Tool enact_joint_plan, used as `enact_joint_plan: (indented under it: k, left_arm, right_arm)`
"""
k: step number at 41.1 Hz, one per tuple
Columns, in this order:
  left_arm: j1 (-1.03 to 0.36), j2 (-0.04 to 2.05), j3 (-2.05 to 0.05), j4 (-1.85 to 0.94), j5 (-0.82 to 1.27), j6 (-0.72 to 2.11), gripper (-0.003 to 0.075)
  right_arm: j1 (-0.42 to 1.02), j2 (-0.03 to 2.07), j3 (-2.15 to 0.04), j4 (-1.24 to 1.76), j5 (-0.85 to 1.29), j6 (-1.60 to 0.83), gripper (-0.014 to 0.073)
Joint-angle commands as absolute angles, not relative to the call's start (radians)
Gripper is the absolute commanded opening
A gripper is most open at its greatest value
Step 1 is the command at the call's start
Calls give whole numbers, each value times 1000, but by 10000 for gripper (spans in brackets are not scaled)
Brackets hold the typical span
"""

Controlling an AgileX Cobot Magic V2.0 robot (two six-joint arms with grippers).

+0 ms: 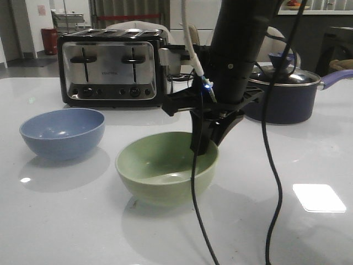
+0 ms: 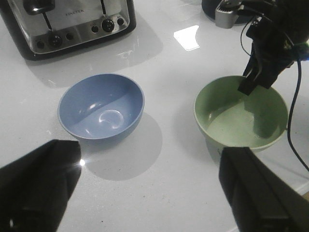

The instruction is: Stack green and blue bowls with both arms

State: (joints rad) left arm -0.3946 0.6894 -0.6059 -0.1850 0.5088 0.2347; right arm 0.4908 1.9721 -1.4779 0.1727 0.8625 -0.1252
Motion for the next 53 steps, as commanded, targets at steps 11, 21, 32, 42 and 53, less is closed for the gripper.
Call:
enact_joint_plan:
  k: [11,21,32,42,53]
  left_arm:
    - [-404,691,-633,-201,431,234,634]
    - [-404,691,-633,-201,431,234,634]
    - [-404,691,-633,-201,431,234,634]
    - [-404,691,-633,-201,431,234,634]
    - [-404,691,-633,-201,431,234,634]
  right_arm:
    - [490,1865,-1513,170,812,-125,490]
    - [516,1617,-1424,165,794,-162,451]
    - [554,1280,-1213,145,780,-183,442]
    - [554,1015,-1002,145,775,-183,442]
    - [553,782,-815,145,728,-183,442]
